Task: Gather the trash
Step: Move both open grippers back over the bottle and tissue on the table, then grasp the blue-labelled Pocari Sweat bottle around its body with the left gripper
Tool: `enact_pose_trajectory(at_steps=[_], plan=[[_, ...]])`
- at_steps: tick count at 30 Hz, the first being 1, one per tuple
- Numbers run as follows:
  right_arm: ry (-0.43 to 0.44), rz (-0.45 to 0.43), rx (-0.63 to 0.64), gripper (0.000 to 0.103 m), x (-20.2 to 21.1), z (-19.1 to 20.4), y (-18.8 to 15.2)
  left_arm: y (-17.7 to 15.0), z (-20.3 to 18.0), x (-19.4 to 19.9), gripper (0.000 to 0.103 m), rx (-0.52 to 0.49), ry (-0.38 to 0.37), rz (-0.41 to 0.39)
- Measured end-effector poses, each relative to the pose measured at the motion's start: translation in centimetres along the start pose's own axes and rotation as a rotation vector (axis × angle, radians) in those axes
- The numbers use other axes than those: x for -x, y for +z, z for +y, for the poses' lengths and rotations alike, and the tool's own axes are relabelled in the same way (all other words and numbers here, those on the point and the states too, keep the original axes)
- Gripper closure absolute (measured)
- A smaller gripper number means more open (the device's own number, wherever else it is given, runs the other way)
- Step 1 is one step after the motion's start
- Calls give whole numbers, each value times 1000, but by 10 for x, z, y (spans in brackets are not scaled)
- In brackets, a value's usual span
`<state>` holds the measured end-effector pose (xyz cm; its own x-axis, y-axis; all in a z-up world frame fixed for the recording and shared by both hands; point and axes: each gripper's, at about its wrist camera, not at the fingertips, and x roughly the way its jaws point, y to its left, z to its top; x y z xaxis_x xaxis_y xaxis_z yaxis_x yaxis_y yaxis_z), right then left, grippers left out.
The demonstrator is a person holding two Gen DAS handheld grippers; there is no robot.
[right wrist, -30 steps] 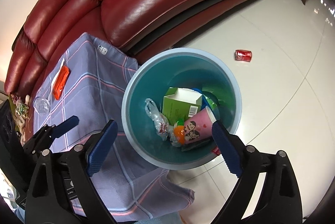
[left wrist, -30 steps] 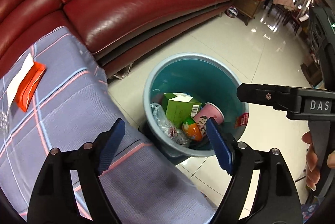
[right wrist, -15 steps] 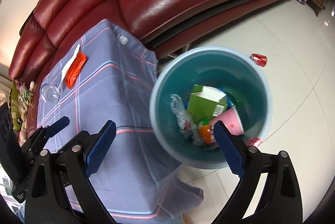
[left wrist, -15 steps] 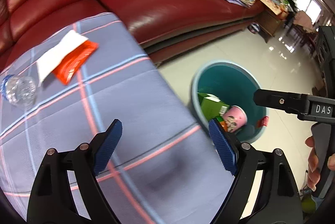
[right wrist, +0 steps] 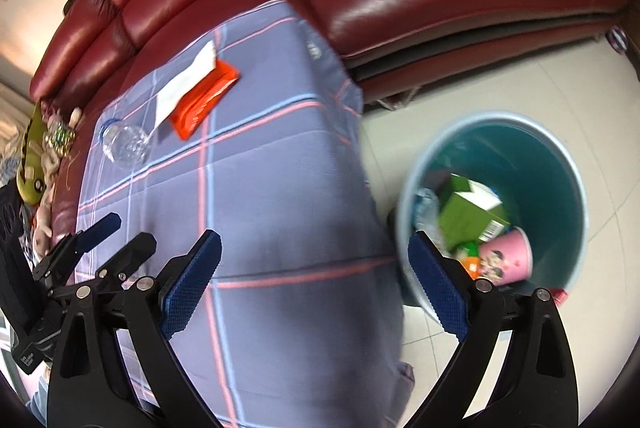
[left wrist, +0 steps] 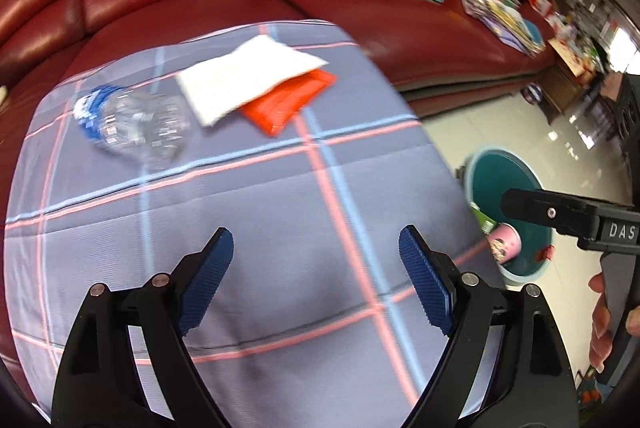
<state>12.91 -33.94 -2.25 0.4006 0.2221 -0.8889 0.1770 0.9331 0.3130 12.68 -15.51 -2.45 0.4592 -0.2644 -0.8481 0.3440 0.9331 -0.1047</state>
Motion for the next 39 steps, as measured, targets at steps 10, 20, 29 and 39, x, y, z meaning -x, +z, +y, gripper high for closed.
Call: enact_pose_trajectory(at_steps=[10,20,29,39], plan=[[-7,41,115,8,-36,73,35,27,92,12,22,195,41,-33],[-5,38,211,8,-70,123,94,64,162,-1,22,371,88,-23],[-16,33,239,8,-100,140,137,94,176,-42,22,446,188,18],[-29,55,302,8,-133,158,168,68,198,-56,19,453,222,49]])
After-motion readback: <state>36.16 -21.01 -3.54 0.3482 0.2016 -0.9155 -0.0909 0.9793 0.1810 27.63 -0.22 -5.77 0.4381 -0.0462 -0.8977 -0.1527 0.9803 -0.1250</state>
